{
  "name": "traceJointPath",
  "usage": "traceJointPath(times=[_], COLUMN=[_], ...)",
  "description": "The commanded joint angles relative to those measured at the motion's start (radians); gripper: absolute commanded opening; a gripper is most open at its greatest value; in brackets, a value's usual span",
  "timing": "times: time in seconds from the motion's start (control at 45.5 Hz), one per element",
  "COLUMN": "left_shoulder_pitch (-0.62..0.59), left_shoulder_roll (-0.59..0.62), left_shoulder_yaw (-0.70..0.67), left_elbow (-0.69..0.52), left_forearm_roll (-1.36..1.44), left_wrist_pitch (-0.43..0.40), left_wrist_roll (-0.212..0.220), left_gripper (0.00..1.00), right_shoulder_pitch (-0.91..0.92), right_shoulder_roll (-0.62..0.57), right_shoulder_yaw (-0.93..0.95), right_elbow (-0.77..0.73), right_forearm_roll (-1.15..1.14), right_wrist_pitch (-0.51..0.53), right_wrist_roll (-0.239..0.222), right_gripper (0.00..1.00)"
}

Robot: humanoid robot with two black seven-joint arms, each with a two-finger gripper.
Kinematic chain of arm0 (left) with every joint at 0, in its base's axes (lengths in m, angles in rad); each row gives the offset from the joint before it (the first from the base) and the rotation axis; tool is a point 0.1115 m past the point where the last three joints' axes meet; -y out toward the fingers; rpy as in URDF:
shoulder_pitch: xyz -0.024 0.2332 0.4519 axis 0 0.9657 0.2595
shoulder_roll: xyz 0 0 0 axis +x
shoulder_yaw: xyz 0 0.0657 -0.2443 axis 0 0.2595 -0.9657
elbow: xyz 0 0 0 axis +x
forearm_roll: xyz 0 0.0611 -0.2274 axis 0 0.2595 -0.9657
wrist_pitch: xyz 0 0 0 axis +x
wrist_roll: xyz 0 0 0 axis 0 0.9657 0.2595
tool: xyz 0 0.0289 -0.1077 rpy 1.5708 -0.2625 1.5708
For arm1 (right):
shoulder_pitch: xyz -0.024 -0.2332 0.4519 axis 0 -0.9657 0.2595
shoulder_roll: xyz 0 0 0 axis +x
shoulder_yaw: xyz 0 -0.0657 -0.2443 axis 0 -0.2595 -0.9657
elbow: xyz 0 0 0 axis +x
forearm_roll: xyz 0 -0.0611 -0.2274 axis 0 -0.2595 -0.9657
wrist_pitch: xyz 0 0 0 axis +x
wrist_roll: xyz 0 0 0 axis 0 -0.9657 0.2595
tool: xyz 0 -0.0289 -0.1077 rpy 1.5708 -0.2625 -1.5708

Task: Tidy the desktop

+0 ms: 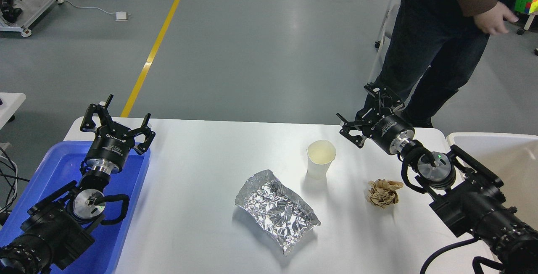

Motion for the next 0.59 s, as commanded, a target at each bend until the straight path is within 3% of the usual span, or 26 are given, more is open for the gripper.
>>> traceJointPath(times=[0.0,0.572], left_shoulder_pitch=[0.002,0.000], left_shoulder_roll=[0.000,0.001], left_shoulder_yaw=[-0.001,0.001], left_elbow=[0.000,0.000], left_forearm_roll=[0.002,-0.001], left_wrist_pitch=[-0.002,0.000], left_wrist_roll=[0.000,0.000], left_gripper=[1.00,1.00], right_shoulder_pitch=[0.000,0.000], right_shoulder_roll=[0.000,-0.007], right_shoulder_yaw=[0.001,-0.002], right_elbow=[-0.001,0.036], right_forearm_roll=[-0.001,-0.003], right_wrist_pitch=[0.000,0.008], right_wrist_roll=[0.000,0.000], right_gripper=[1.00,1.00])
